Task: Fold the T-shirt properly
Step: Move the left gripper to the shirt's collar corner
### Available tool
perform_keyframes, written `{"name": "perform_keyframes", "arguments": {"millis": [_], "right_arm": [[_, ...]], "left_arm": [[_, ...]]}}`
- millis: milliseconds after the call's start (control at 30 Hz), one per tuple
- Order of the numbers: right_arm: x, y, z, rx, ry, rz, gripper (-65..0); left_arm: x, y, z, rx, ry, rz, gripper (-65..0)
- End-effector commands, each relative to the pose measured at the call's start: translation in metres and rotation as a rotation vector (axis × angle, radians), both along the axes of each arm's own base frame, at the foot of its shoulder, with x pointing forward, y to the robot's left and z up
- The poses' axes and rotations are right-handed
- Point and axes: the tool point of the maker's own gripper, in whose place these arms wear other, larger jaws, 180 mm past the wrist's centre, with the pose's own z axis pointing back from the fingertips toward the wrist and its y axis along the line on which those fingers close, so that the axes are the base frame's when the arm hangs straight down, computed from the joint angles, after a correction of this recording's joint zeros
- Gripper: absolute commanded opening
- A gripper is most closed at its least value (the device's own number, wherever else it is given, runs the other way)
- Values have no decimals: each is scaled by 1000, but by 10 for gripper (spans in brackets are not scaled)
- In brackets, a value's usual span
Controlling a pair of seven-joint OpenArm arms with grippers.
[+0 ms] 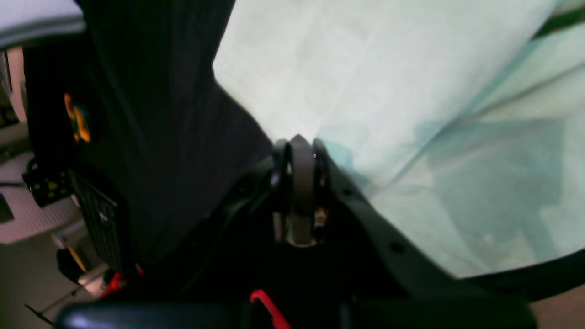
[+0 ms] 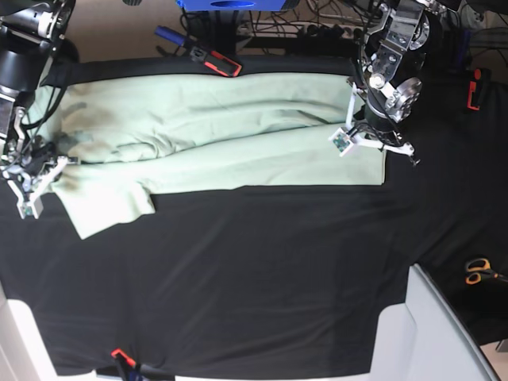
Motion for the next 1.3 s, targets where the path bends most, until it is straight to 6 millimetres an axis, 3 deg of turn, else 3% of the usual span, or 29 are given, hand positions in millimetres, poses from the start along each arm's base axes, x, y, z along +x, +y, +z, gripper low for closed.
{"name": "perform_keyframes", "arguments": {"millis": [0, 133, 333, 367, 500, 600, 833, 967, 1067, 1167, 1267], "right_arm": [[2, -5, 4, -10, 3, -2, -650], [2, -5, 4, -10, 3, -2, -650], [2, -5, 3, -9, 4, -2, -650], [2, -5, 3, -9, 4, -2, -650], [2, -5, 3, -9, 4, -2, -650], [2, -5, 3, -9, 4, -2, -650], [1, -5, 3, -10, 5, -2, -650], [0, -5, 3, -10, 8, -3, -650], [0, -5, 3, -10, 8, -3, -650], [0, -6, 3, -9, 9, -9, -646], [-10, -20, 4, -10, 42, -65, -599]], "left_arm": [[7, 2, 9, 16, -34, -14, -650], [10, 6, 13, 100, -53, -54, -608], [17, 7, 25, 160, -93, -84, -595], [17, 6, 26, 158, -96, -87, -574], [15, -12, 30, 137, -108, -137, -383], [11, -17, 35, 124, -117, -144, -331], [14, -36, 63, 70, -194, -155, -333], [13, -39, 64, 59, -192, -128, -346], [10, -33, 61, 79, -170, -92, -459], [9, -21, 63, 105, -163, -53, -650], [7, 5, 68, 134, -170, 27, -650]]}}
